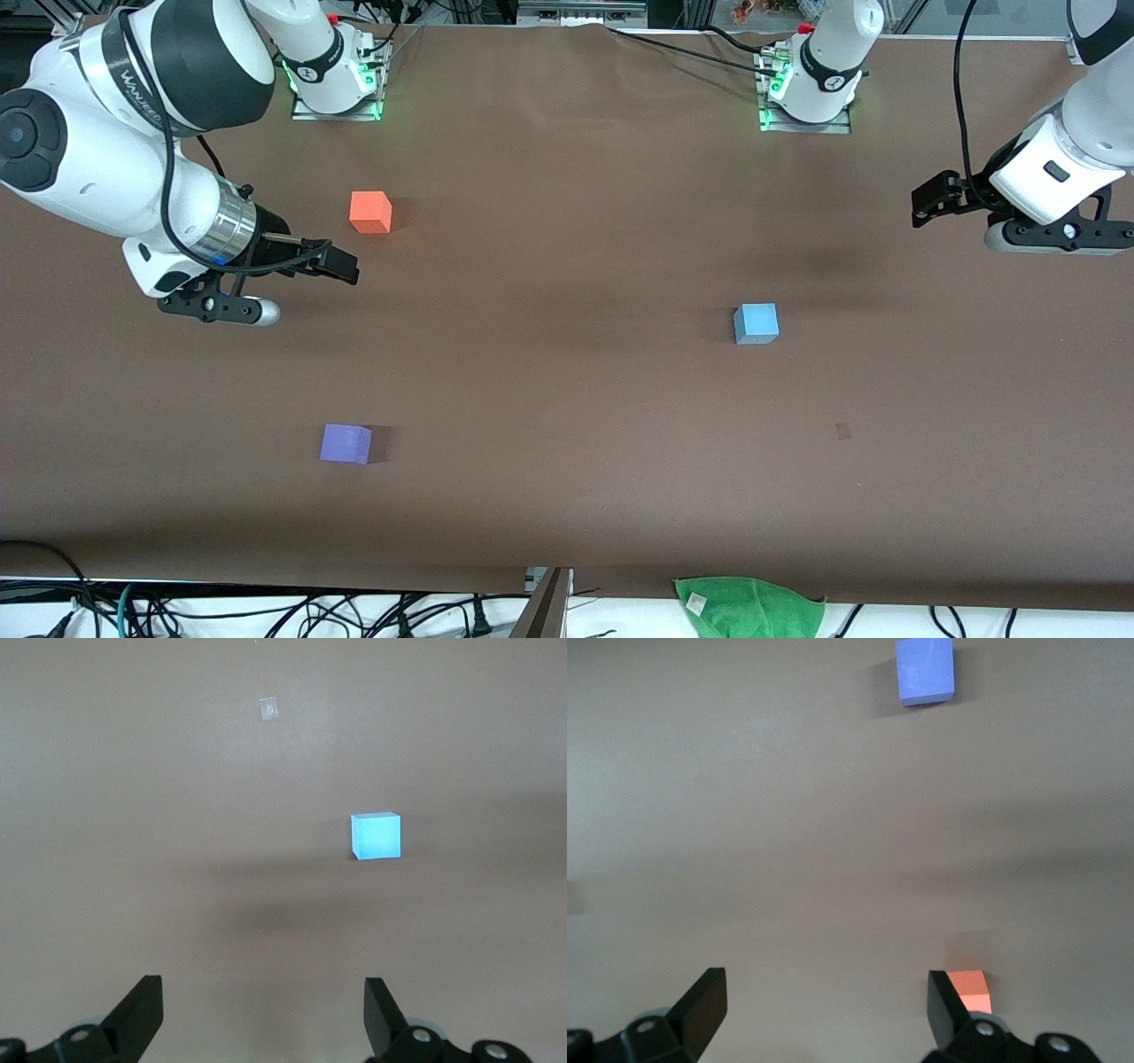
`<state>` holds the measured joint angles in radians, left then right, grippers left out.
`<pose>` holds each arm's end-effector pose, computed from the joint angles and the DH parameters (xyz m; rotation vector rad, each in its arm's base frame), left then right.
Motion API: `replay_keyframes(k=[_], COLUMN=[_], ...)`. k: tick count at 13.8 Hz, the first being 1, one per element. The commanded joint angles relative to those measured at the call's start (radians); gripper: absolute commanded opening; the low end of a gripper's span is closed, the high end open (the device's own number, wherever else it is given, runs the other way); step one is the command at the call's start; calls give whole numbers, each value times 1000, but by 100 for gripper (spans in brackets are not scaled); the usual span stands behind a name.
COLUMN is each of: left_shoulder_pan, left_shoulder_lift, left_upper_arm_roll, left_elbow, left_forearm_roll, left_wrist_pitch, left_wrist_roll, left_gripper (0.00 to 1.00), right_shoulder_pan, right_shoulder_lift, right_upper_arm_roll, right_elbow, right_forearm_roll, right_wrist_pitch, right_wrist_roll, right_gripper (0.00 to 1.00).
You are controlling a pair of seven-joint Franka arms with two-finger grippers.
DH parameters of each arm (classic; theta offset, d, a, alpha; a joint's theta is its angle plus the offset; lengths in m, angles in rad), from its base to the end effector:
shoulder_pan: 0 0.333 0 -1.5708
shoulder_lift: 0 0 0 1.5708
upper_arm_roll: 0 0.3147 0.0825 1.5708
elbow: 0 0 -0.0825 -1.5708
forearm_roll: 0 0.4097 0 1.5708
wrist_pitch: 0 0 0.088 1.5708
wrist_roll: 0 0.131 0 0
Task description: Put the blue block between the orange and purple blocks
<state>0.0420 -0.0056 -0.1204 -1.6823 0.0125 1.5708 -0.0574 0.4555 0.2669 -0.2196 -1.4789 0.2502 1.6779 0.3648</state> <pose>0.5689 -0.0432 0.5473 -3.1168 0.0337 0.1635 0.6301 0.1969 0.4938 -2.9640 0.2341 0.1710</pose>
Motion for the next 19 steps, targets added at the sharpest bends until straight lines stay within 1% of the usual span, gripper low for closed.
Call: replay_keyframes(k=[1,4,5,7,8,9,11,12,14,16,17,18,19], left_shoulder_pan=[5,6,6,6,6,6,2,-1,-4,-5,-7,-8,-16], left_shoulder_lift=[9,12,12,13,16,16,16,16,22,29,35,64,93], left_upper_arm_roll=[1,1,1,1,1,1,1,1,-1,-1,-1,-2,-4], left_elbow=[26,26,26,26,26,26,26,26,24,24,24,24,24], left_forearm_roll=[1,9,11,9,9,9,11,11,11,11,11,12,11], left_wrist_pitch=[-5,-8,-6,-6,-6,-6,-6,-6,-8,-9,-9,-9,-9], left_wrist_roll=[4,11,10,13,13,13,13,11,7,5,11,13,14], left_gripper=[100,100,100,100,100,100,100,100,100,100,100,100,100], right_shoulder_pan=[5,5,5,5,5,5,5,6,6,0,-52,-160,-292], right_shoulder_lift=[-15,-18,-24,-49,-72,-89,-133,-149,-166,-179,-184,-190,-202], right_upper_arm_roll=[-14,-14,-14,-15,-32,-65,-107,-128,-148,-164,-124,16,146], right_elbow=[-8,-6,-6,-6,-8,-6,-6,-6,-6,-14,-18,-17,-23], right_forearm_roll=[14,-5,-29,-84,-91,-91,-97,-117,-146,-146,-150,-167,-175], right_wrist_pitch=[3,3,2,-10,-36,-88,-144,-174,-207,-224,-228,-234,-234], right_wrist_roll=[-20,-20,-21,-88,-133,-173,-249,-283,-345,-371,-382,-376,-366], right_gripper=[100,100,100,100,100,100,100,100,100,100,100,100,100])
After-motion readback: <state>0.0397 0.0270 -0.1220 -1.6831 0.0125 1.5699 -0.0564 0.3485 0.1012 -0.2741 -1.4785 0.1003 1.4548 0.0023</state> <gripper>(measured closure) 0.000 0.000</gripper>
